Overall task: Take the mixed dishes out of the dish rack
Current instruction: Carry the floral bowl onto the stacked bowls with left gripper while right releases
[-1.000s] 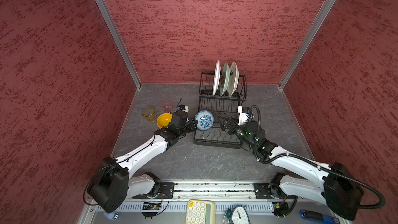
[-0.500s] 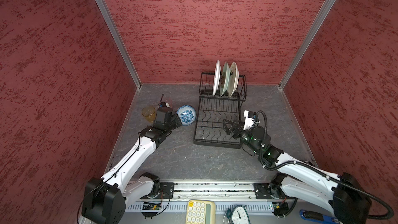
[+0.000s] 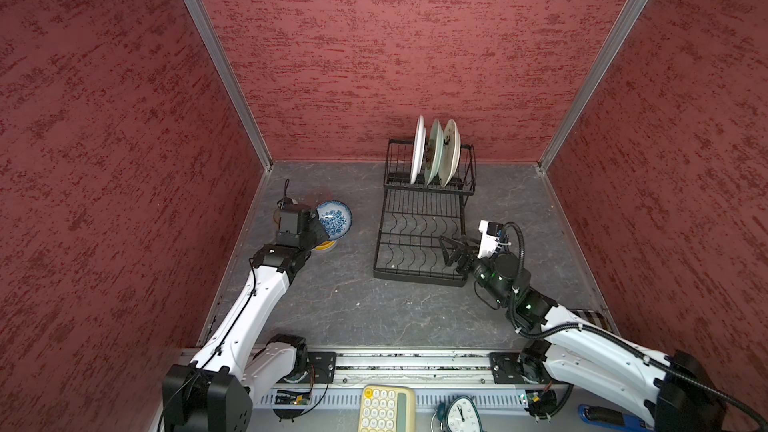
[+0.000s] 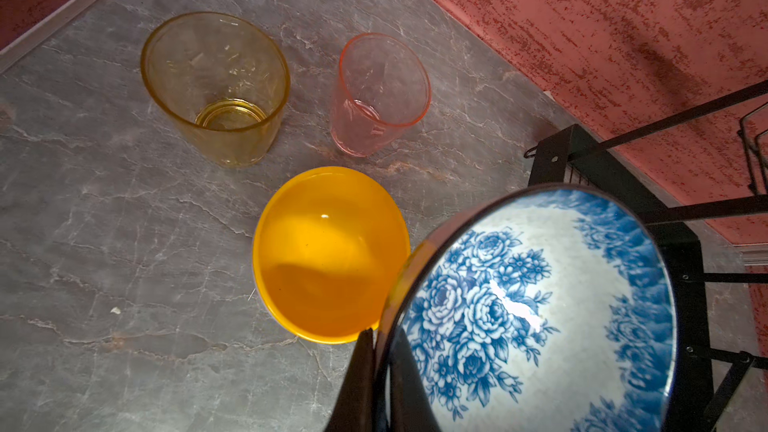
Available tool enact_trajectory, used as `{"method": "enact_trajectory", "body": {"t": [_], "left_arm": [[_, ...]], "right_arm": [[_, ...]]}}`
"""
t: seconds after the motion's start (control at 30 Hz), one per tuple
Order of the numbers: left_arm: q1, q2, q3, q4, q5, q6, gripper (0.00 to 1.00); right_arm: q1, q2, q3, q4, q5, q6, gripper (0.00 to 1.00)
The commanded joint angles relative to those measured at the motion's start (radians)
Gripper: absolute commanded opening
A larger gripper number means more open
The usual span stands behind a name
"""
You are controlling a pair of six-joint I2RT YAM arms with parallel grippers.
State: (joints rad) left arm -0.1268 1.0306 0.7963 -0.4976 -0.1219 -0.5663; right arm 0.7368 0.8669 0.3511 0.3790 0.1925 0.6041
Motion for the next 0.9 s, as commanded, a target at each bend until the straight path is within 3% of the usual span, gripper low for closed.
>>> {"method": "enact_trajectory", "body": {"t": [0.0, 0.87], "left_arm": [[0.042, 0.023, -0.006, 0.048, -0.028, 0.013, 0.0], [0.089, 0.224, -0.023, 0.154, -0.09, 0.088, 0.0]], "right_arm": [[0.001, 0.003, 0.009, -0.017, 0.022, -0.024, 0.99], [0.001, 0.094, 0.068, -0.038, 0.001, -0.007, 0.99]]}}
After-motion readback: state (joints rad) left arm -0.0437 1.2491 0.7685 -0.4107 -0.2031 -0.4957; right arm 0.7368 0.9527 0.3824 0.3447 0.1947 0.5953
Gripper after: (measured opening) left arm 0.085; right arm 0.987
